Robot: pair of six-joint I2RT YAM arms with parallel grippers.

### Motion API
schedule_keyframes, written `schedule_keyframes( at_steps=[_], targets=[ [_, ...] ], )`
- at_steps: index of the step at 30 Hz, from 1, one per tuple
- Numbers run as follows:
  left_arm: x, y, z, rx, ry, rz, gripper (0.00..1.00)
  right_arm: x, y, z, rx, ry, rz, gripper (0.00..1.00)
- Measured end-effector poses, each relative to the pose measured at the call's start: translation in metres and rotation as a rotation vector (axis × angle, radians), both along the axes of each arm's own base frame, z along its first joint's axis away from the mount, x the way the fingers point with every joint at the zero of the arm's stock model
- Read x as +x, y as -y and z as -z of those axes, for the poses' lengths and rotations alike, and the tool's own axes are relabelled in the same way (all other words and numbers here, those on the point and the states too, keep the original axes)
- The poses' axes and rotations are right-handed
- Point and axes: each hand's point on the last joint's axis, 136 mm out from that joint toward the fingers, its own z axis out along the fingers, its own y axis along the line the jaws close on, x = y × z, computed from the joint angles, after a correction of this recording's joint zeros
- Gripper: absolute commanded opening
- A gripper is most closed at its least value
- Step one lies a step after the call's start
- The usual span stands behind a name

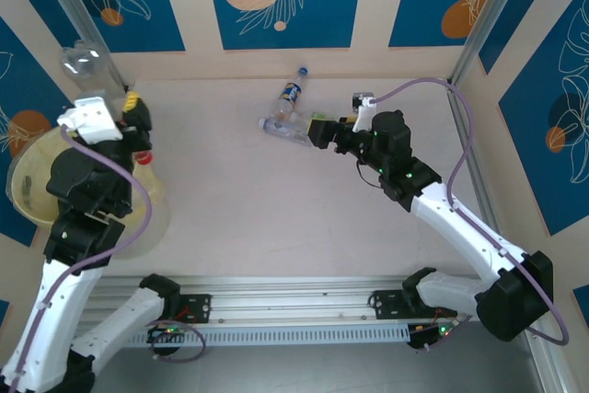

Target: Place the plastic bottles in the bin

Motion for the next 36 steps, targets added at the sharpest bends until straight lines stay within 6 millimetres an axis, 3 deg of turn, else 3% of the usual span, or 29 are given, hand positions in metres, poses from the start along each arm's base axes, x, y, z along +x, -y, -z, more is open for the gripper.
schedule_keyframes(
  at_steps=[2,6,15,19,23,25,31,36],
  targets=[
    [0.006,-0.027,0.012,-0.01,-0.049,-0.109,0.42,0.001,-0.001,0.006,-0.004,-0.021,-0.004,0.99],
    [0.016,-0.063,0.033,-0.045,-0.123,-0.225,0.43,-0.001,-0.003,0.008,-0.004,-0.038,-0.017,0.99],
    [0.019,-0.096,0.077,-0.137,-0.232,-0.295,0.45,-0.002,-0.001,0.01,-0.007,-0.05,-0.013,1.0],
    [0.013,-0.094,0.113,-0.18,-0.332,-0.284,0.55,-0.002,-0.001,0.012,-0.01,-0.055,-0.013,1.0],
    [0.0,-0.088,0.128,-0.208,-0.392,-0.265,0.89,-0.001,0.0,0.012,-0.011,-0.056,-0.01,0.99],
    [-0.009,-0.082,0.131,-0.218,-0.416,-0.241,0.99,0.001,0.0,0.015,-0.014,-0.062,-0.009,1.0],
    [-0.021,-0.073,0.119,-0.22,-0.421,-0.2,1.0,0.01,-0.005,0.029,-0.029,-0.109,-0.011,1.0],
    [-0.006,-0.074,0.126,-0.226,-0.466,-0.19,1.0,0.01,-0.007,0.037,-0.04,-0.136,-0.016,0.99]
  ],
)
